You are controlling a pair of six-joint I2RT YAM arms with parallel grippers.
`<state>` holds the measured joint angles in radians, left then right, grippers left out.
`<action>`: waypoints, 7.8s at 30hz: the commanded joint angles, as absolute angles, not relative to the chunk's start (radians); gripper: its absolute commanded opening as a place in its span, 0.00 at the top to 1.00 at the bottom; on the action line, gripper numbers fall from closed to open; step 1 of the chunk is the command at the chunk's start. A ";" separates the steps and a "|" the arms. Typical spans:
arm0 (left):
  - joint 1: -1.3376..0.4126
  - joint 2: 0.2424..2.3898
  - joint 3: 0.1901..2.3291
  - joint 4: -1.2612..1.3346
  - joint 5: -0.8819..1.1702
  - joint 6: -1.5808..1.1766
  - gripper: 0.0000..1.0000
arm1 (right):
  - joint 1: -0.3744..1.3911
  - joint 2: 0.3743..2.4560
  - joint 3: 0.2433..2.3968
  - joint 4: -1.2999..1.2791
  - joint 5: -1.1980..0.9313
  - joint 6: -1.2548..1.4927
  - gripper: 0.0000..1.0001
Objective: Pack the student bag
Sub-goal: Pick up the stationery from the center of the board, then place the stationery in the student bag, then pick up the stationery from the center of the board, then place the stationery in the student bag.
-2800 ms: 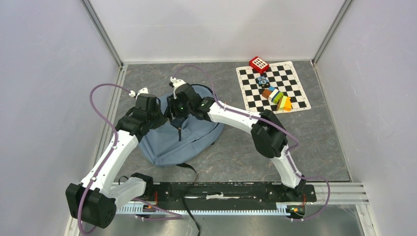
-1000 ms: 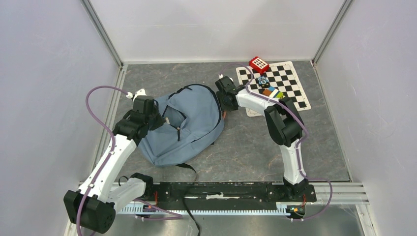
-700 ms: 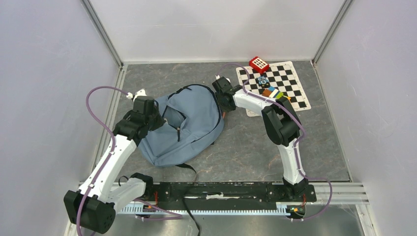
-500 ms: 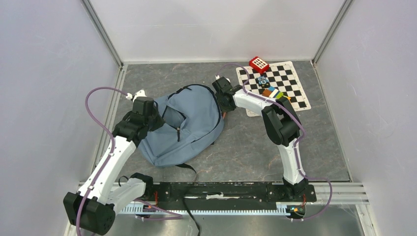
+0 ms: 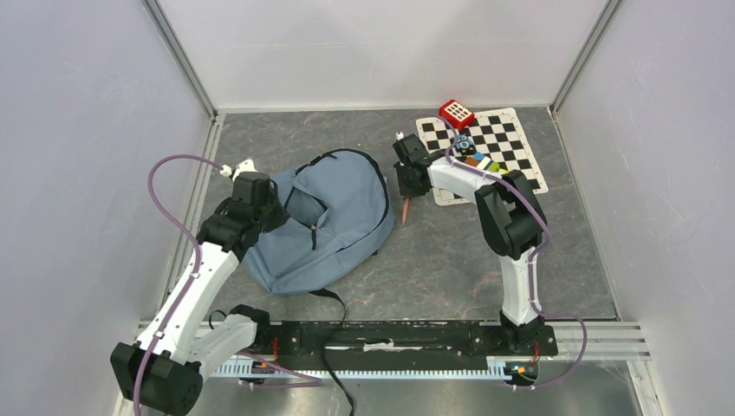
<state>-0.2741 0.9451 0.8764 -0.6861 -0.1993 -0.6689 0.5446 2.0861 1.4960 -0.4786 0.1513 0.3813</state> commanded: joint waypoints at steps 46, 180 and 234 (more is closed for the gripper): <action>-0.265 0.962 0.908 -0.652 -0.174 -0.668 0.98 | 0.896 1.998 1.708 0.054 -0.108 0.573 1.00; -0.126 0.880 0.828 -0.609 -0.055 -0.643 0.98 | 0.733 1.843 1.602 -0.156 -0.034 0.515 1.00; -0.127 0.840 0.829 -0.607 -0.032 -0.719 0.98 | 1.044 2.251 1.918 -0.196 -0.236 0.619 1.00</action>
